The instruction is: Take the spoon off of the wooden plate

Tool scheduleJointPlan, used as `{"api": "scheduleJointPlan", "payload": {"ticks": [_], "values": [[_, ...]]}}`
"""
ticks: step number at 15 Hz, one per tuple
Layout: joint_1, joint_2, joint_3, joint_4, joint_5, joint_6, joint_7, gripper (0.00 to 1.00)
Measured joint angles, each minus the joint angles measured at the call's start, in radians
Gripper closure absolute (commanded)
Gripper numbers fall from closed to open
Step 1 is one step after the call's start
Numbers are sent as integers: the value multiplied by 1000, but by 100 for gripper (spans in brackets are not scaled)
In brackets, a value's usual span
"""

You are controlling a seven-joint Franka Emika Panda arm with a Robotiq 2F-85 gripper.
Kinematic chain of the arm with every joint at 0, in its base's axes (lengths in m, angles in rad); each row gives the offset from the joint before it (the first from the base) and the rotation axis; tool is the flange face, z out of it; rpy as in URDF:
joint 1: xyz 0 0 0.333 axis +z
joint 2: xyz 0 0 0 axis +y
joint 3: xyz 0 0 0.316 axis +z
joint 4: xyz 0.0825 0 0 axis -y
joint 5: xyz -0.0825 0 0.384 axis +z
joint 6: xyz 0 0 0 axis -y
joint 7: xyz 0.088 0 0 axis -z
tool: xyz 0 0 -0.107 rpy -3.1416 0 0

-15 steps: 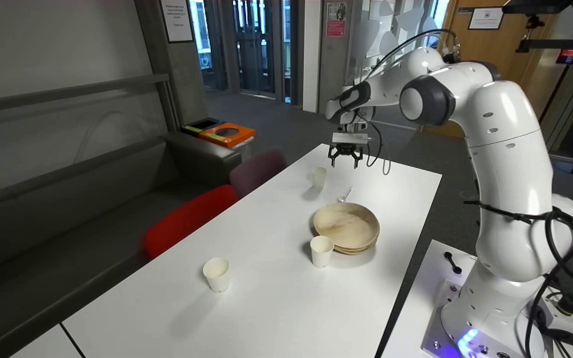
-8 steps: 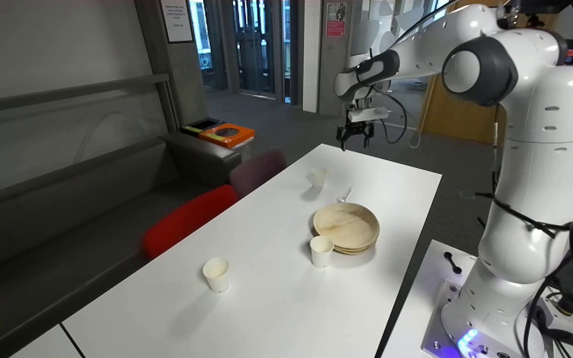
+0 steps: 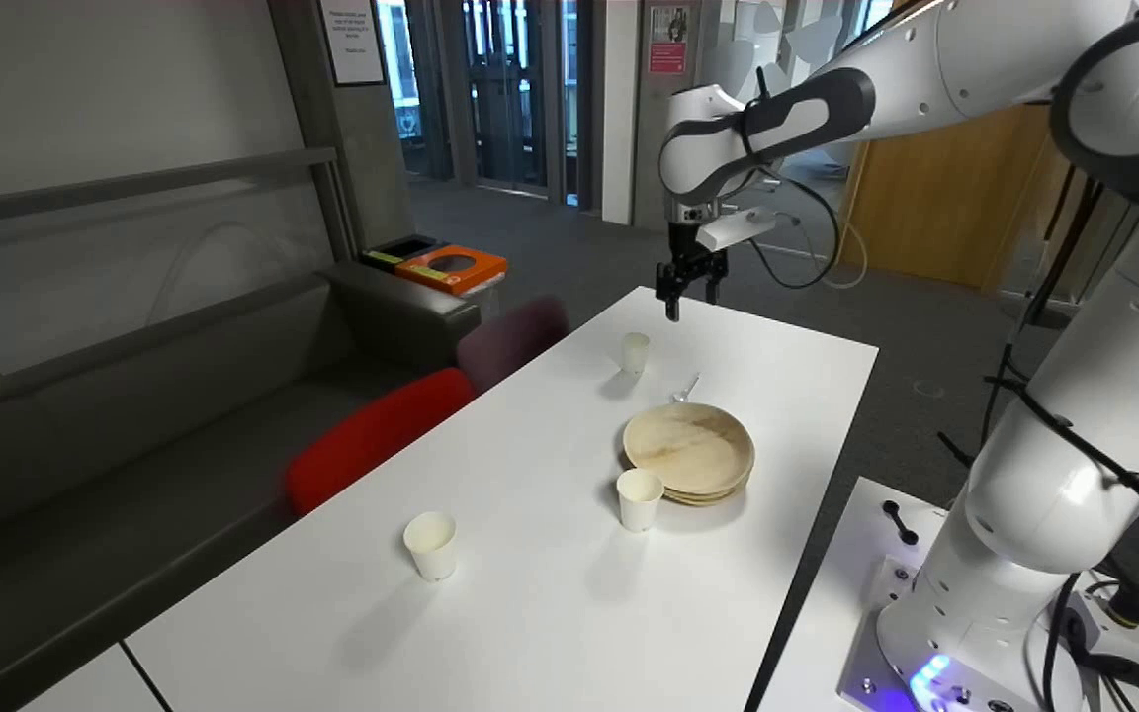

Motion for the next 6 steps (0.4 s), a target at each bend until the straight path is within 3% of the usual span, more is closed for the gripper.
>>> {"api": "scheduleJointPlan", "payload": {"ticks": [6], "values": [[24, -47, 20, -66, -1, 0, -19, 0]]}}
